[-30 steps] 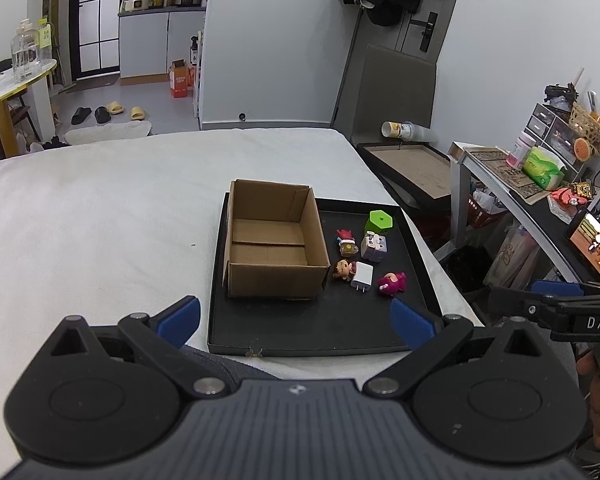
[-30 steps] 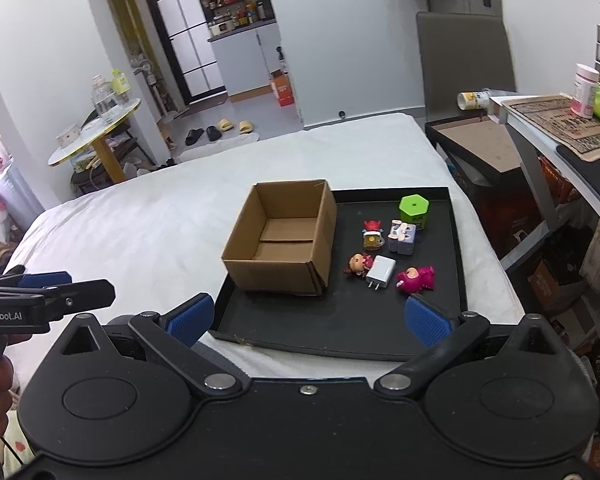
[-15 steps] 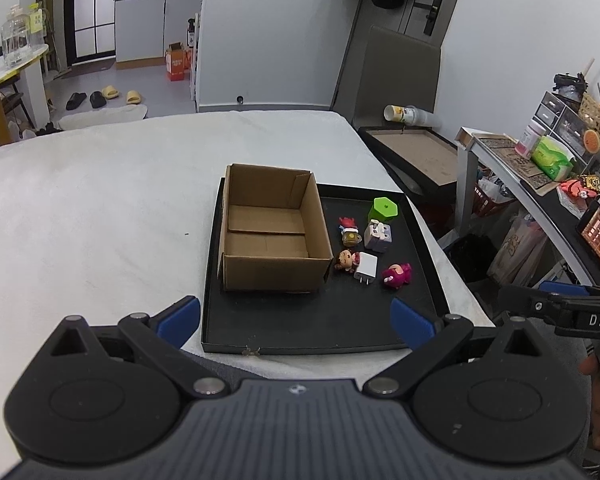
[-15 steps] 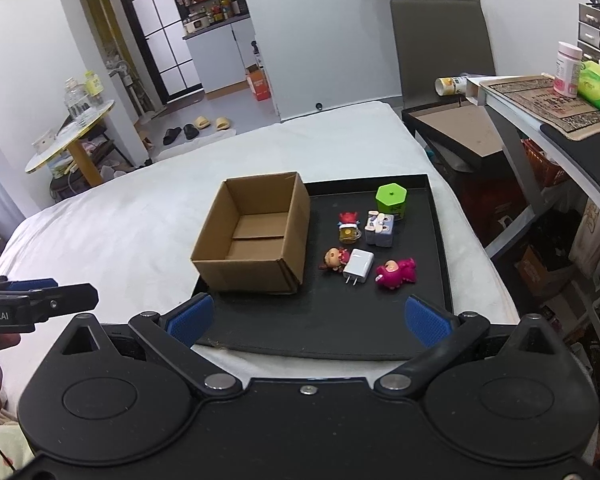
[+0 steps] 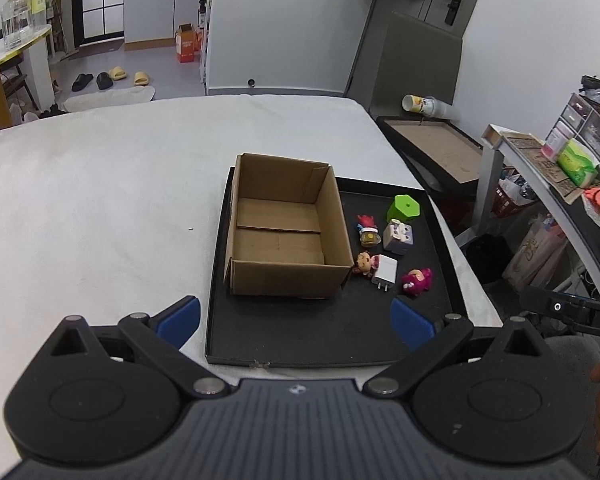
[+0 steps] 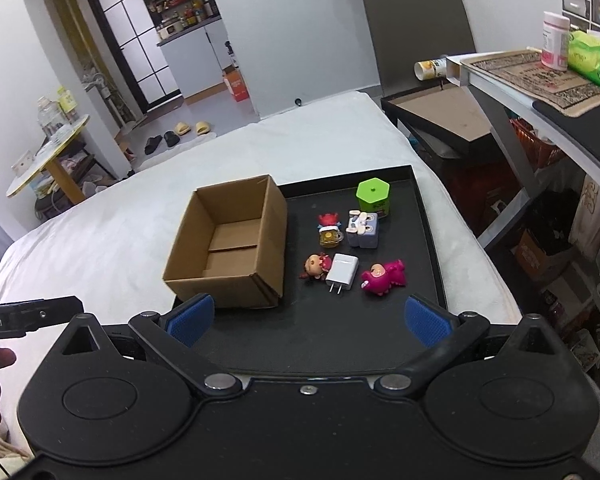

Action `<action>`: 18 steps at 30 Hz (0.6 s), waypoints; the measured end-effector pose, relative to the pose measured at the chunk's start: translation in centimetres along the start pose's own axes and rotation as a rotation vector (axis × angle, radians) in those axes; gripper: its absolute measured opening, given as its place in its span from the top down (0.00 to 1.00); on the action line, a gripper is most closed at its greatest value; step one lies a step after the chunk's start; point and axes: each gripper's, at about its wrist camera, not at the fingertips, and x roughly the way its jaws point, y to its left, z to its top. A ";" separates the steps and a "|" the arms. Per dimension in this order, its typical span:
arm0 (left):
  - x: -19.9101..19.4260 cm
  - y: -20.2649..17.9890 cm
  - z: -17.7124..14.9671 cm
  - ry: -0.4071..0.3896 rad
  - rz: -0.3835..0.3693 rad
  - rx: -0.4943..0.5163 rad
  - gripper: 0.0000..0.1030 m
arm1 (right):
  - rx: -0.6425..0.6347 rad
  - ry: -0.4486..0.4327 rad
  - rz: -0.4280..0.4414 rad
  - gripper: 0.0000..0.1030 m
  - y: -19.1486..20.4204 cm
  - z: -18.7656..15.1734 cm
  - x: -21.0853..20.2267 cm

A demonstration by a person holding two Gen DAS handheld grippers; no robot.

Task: Organize rigid objects
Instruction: 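Move the right gripper down over the magenta doll and close on it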

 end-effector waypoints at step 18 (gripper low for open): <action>5.9 2.0 3.1 0.039 0.060 -0.087 0.04 | 0.148 0.073 -0.085 0.07 -4.8 2.0 6.0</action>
